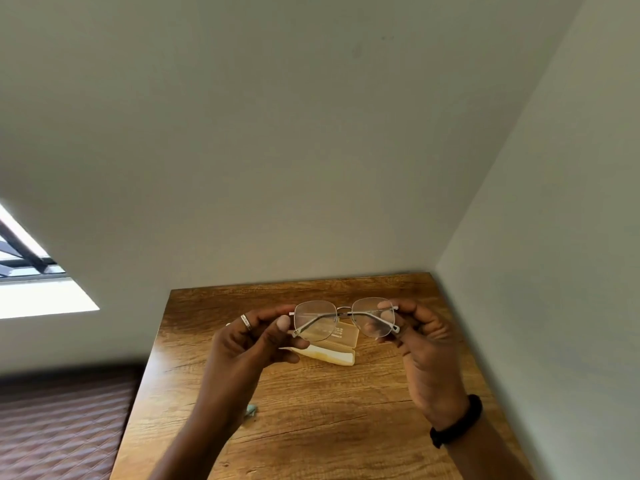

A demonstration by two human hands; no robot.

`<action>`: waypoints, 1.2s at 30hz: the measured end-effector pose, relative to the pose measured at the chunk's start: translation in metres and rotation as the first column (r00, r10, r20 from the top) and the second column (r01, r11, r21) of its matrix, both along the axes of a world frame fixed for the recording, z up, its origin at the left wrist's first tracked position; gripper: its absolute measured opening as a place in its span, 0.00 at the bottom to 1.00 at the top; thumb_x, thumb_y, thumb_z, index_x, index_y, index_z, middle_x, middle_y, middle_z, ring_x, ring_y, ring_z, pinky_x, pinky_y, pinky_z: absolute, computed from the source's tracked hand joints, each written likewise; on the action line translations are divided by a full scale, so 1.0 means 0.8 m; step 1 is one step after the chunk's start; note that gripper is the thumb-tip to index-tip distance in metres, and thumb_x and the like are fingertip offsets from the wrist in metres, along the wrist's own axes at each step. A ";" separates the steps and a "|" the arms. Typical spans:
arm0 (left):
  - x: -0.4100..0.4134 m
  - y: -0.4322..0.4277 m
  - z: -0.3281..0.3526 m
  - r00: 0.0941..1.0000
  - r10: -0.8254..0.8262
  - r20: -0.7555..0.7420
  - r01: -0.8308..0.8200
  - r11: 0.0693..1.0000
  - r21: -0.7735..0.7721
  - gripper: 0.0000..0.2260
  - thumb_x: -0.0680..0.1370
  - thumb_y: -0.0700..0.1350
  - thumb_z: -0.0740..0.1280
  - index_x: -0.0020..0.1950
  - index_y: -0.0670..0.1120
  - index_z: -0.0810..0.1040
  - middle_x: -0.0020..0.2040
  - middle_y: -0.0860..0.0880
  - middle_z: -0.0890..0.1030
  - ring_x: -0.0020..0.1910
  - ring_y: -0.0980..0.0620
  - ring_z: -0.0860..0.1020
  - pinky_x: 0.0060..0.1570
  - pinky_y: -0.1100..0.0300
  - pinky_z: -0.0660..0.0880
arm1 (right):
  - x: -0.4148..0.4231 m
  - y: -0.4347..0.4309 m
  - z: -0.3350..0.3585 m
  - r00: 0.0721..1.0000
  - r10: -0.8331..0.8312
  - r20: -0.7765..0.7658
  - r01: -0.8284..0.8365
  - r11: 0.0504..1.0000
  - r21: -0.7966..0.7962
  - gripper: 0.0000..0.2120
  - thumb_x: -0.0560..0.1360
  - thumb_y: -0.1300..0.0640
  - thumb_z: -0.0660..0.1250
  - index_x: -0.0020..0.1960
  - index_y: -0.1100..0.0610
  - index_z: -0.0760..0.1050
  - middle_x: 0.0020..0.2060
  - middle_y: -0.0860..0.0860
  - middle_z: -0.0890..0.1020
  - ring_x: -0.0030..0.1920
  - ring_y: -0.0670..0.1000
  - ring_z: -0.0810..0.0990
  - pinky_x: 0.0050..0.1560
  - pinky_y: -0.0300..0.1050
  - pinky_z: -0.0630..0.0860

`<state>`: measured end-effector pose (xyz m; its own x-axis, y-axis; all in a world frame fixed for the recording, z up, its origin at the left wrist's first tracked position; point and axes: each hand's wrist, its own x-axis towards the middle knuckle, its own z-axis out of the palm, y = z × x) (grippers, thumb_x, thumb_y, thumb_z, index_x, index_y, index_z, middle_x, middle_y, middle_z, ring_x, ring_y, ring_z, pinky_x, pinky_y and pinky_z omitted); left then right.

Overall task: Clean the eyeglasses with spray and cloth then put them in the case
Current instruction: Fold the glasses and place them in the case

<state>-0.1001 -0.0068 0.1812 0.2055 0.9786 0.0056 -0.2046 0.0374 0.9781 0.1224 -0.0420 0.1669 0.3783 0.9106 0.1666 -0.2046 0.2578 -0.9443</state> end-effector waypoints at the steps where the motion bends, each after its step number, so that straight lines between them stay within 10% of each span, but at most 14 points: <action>1: -0.002 0.002 -0.002 1.000 -0.018 0.005 0.019 1.000 -0.019 0.11 0.75 0.41 0.67 0.56 0.44 0.83 0.47 0.41 0.86 0.44 0.44 0.85 0.37 0.59 0.82 | 0.000 0.002 -0.005 1.000 -0.022 -0.004 0.022 1.000 -0.010 0.06 0.71 0.58 0.74 0.48 0.58 0.83 0.42 0.61 0.86 0.39 0.59 0.85 0.36 0.47 0.79; 10: 0.013 0.028 -0.044 0.997 0.022 -0.067 -0.028 0.996 -0.089 0.12 0.73 0.40 0.70 0.57 0.44 0.82 0.47 0.44 0.87 0.46 0.48 0.85 0.41 0.59 0.83 | -0.006 0.012 -0.061 0.995 -0.098 -0.013 0.094 0.980 -0.176 0.07 0.73 0.67 0.69 0.50 0.65 0.80 0.41 0.61 0.86 0.40 0.60 0.86 0.31 0.44 0.79; 20: 0.047 0.119 -0.178 0.975 -0.090 -0.201 -0.003 0.907 -0.420 0.09 0.77 0.38 0.70 0.57 0.39 0.81 0.46 0.41 0.86 0.44 0.50 0.84 0.41 0.60 0.82 | 0.032 0.072 -0.213 0.655 0.147 0.742 0.290 0.857 -0.426 0.05 0.72 0.62 0.74 0.44 0.53 0.83 0.41 0.45 0.82 0.39 0.41 0.79 0.36 0.29 0.72; 29: 0.070 0.148 -0.239 0.699 -0.078 -0.711 -0.128 0.964 -0.232 0.07 0.76 0.44 0.72 0.54 0.47 0.82 0.42 0.52 0.84 0.41 0.56 0.82 0.35 0.64 0.78 | 0.033 0.094 -0.266 0.652 0.280 0.704 0.295 0.762 -0.576 0.02 0.71 0.58 0.75 0.43 0.52 0.84 0.39 0.44 0.79 0.41 0.45 0.79 0.39 0.37 0.76; 36: 0.065 0.139 -0.251 0.587 -0.080 -0.805 -0.106 0.979 -0.175 0.09 0.76 0.46 0.72 0.55 0.46 0.83 0.42 0.54 0.81 0.38 0.65 0.76 0.30 0.74 0.68 | 0.039 0.093 -0.281 0.650 0.333 0.684 0.272 0.738 -0.618 0.02 0.72 0.56 0.75 0.44 0.50 0.84 0.40 0.44 0.81 0.42 0.44 0.79 0.41 0.39 0.77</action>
<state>-0.0479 0.1042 -0.0193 0.0219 0.9426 -0.3332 0.6608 0.2364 0.7123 0.1539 0.0323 -0.0581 0.3752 0.8956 -0.2389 0.6076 -0.4323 -0.6663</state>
